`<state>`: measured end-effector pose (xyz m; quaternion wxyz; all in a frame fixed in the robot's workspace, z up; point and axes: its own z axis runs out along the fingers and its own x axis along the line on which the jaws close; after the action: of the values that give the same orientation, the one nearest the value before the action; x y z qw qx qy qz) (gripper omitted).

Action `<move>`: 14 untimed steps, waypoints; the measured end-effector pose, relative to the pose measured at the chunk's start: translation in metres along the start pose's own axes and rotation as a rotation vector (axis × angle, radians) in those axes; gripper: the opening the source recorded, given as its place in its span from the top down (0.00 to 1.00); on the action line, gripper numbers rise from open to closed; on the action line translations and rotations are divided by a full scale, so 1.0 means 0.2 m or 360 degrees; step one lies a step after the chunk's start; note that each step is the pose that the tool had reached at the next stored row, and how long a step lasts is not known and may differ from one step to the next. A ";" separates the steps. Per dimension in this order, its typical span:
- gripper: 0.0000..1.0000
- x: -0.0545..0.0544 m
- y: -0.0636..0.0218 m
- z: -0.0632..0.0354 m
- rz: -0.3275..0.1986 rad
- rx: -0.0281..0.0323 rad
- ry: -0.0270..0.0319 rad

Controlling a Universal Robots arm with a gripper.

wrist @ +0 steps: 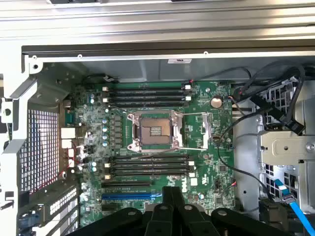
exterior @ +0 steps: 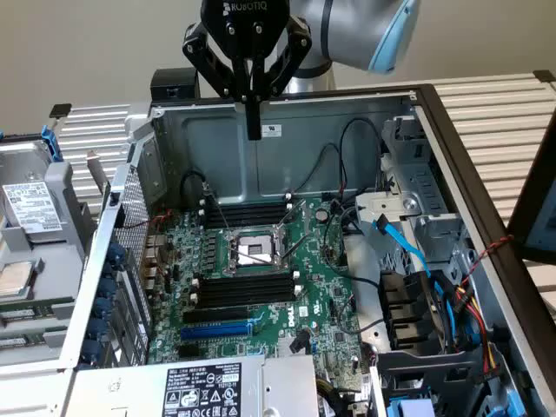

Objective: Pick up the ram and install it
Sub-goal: 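Reach for the ram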

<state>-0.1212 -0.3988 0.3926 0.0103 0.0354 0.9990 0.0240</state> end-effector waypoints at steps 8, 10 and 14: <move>0.89 0.00 0.000 0.000 0.0000 0.00000 0.00000; 0.89 0.00 0.000 0.000 0.0000 0.00000 -0.00001; 0.89 0.00 0.000 0.000 0.0000 0.00004 0.00000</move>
<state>-0.1212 -0.3988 0.3926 0.0103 0.0354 0.9990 0.0239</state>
